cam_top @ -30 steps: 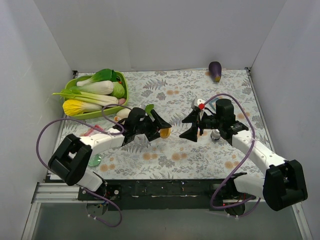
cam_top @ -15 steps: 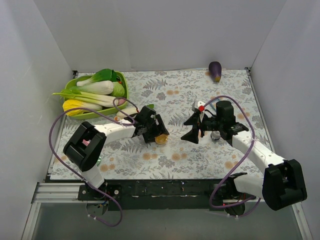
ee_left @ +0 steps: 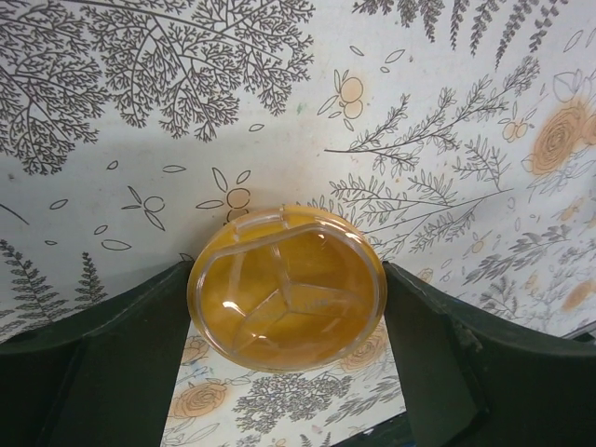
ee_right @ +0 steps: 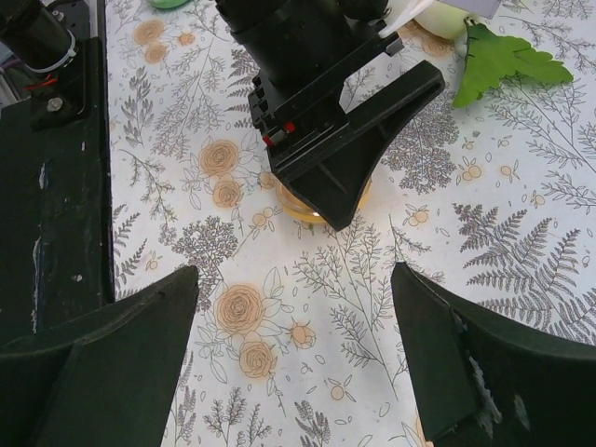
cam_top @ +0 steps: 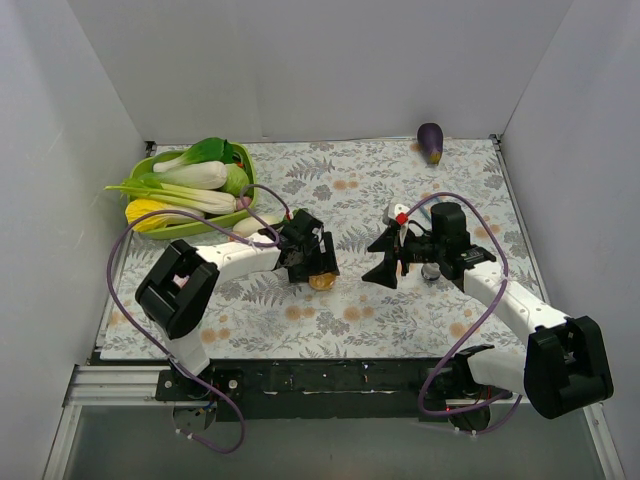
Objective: Sort the pills into containers
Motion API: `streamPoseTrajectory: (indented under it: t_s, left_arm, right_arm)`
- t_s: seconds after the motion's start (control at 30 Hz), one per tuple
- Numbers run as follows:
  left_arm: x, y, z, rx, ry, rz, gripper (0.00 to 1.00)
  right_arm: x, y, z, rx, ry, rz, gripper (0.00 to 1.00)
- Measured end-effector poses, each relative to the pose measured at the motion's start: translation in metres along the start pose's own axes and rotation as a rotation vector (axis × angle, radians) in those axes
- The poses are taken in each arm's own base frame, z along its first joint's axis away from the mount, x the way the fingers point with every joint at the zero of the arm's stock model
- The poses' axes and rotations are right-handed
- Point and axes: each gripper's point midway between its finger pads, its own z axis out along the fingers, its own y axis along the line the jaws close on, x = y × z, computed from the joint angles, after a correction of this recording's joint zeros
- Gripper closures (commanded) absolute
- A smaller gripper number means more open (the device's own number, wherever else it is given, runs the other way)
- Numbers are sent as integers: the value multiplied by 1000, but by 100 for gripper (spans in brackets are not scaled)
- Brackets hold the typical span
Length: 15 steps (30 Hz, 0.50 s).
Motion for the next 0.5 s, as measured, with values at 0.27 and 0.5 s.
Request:
streamPoseTrajectory:
  t_s: [0.27, 0.5]
  left_arm:
    - [-1, 5, -4, -19, -3, 62, 5]
    - [-1, 6, -17, -18, -14, 93, 4]
  right_arm:
    - [2, 0, 0, -5, 6, -14, 8]
    - [11, 2, -1, -16, 35, -38, 8]
